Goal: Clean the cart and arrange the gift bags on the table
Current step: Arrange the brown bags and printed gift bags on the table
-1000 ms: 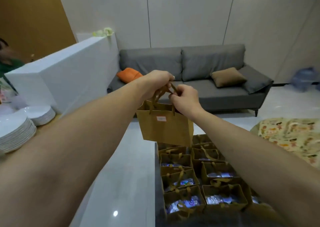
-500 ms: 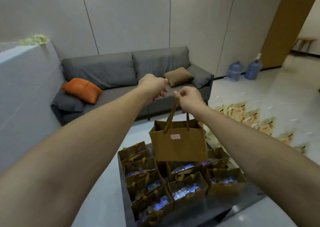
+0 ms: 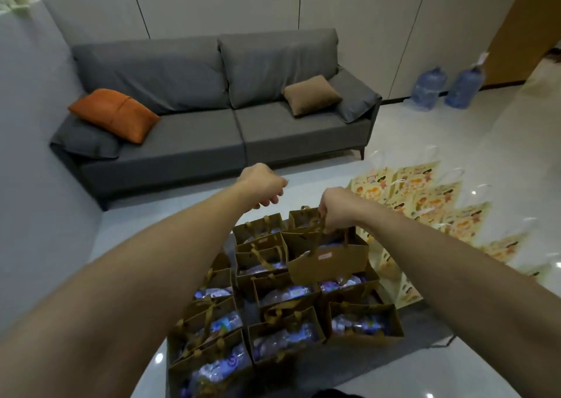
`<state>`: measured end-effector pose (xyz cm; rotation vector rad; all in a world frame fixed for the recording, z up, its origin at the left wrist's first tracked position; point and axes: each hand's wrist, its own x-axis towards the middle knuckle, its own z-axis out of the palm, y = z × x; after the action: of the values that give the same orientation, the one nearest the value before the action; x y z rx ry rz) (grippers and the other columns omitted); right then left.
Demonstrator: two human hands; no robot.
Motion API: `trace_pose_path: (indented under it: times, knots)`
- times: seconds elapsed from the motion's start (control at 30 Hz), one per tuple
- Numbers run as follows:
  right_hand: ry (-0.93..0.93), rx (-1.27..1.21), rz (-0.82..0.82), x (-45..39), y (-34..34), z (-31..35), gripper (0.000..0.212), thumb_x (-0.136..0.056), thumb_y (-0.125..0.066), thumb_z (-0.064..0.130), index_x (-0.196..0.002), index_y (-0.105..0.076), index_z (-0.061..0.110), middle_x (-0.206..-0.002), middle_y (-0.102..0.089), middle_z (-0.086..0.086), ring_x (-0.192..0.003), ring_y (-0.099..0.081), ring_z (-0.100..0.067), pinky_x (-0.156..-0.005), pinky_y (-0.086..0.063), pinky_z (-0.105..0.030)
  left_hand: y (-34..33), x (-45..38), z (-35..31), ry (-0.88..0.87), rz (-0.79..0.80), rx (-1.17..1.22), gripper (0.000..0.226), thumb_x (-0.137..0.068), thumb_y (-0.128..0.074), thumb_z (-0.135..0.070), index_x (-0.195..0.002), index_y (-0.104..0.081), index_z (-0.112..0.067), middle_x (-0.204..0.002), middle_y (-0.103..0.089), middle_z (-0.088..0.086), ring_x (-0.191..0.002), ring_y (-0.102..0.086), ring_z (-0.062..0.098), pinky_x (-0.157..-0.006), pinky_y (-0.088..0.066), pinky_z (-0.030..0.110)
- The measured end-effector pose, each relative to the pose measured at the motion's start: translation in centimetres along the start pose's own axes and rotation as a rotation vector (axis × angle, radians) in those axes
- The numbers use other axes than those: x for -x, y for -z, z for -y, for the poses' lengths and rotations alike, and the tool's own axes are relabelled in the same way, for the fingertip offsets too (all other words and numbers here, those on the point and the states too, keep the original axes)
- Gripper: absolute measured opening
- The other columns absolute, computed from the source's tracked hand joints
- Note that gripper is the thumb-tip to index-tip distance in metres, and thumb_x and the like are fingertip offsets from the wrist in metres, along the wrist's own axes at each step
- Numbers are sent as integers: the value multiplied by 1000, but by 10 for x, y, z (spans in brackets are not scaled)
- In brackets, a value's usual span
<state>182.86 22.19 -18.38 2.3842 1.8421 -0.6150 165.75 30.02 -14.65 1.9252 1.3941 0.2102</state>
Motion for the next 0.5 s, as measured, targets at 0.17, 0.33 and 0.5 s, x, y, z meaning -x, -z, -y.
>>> trace_pose_path:
  times: [0.17, 0.33, 0.5]
  knots:
    - [58, -12, -14, -44, -2, -33, 29, -88, -74, 41, -94, -69, 13, -87, -67, -3, -79, -65, -17, -74, -60, -35, -23, -36, 5, 107, 21, -11, 31, -103, -54, -37, -96, -69, -11, -88, -70, 6, -74, -61, 18, -66, -51, 29]
    - [61, 24, -5, -85, -9, -65, 32, -92, -68, 44, -95, -69, 12, -86, -67, -4, -78, -62, -17, -69, -56, -32, -41, -62, 23, 221, 17, 31, 33, -102, -56, -39, -92, -71, -11, -81, -71, 5, -68, -64, 18, -68, -55, 30]
    - [109, 67, 39, -119, -29, -85, 37, -89, -69, 49, -75, -62, 17, -73, -59, -2, -72, -57, -19, -55, -38, -30, -61, -77, 38, 288, 65, 69, 34, -102, -55, -34, -92, -72, -6, -79, -69, 8, -71, -62, 21, -68, -53, 33]
